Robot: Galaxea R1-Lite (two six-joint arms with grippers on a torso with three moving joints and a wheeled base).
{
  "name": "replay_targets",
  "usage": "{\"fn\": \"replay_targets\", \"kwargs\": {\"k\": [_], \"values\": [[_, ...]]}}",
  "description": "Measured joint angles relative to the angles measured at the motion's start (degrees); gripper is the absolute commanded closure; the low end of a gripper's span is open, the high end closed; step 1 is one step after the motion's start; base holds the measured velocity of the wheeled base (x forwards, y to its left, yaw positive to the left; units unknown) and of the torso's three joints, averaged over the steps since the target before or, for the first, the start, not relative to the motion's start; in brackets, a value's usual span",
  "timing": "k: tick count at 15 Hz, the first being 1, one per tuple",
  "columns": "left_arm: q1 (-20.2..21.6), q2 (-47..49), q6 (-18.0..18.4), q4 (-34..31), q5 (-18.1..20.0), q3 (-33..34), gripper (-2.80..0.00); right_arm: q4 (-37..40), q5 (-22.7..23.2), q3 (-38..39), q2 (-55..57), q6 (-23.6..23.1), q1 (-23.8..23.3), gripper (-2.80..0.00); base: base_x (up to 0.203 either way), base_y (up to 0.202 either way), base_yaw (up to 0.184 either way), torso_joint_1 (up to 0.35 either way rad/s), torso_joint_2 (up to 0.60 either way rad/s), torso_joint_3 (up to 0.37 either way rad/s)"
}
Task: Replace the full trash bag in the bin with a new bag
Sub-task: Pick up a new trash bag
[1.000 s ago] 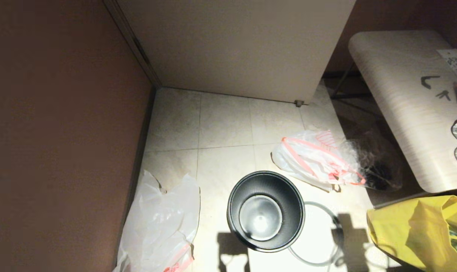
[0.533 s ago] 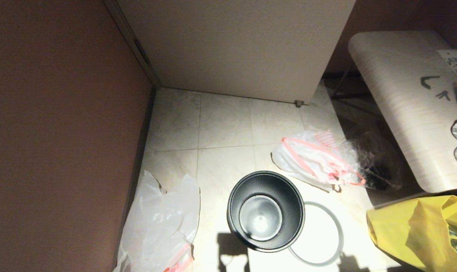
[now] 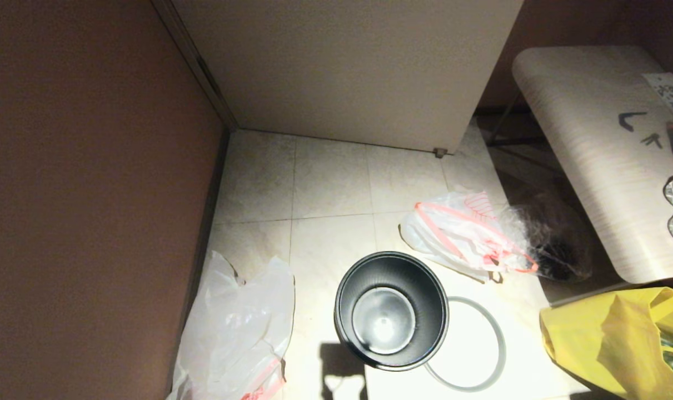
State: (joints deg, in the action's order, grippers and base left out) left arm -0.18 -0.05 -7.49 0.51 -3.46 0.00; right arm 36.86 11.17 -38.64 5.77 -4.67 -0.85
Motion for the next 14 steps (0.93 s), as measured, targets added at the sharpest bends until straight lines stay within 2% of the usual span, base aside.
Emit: {"fn": "replay_targets", "kwargs": {"k": [3, 5, 8, 10, 14], "values": [[0.0, 0.0, 0.0, 0.0, 0.0, 0.0, 0.0, -1.8, -2.8, 7.4, -4.2, -0.8, 0.0, 0.0, 0.0, 0.0, 0.0, 0.0, 0.0, 0.0], [0.0, 0.0, 0.0, 0.0, 0.0, 0.0, 0.0, -7.4, -3.8, 14.1, -5.3, -1.1, 0.0, 0.0, 0.0, 0.0, 0.0, 0.0, 0.0, 0.0], [0.0, 0.0, 0.0, 0.0, 0.0, 0.0, 0.0, -22.8, -5.2, 28.8, -5.8, -2.0, 0.1, 0.0, 0.0, 0.0, 0.0, 0.0, 0.0, 0.0], [0.0, 0.0, 0.0, 0.0, 0.0, 0.0, 0.0, -34.2, -7.9, 35.1, -5.9, -2.4, 0.1, 0.0, 0.0, 0.0, 0.0, 0.0, 0.0, 0.0], [0.0, 0.0, 0.0, 0.0, 0.0, 0.0, 0.0, -35.9, -9.4, 38.0, -5.9, -2.3, 0.1, 0.0, 0.0, 0.0, 0.0, 0.0, 0.0, 0.0]]}}
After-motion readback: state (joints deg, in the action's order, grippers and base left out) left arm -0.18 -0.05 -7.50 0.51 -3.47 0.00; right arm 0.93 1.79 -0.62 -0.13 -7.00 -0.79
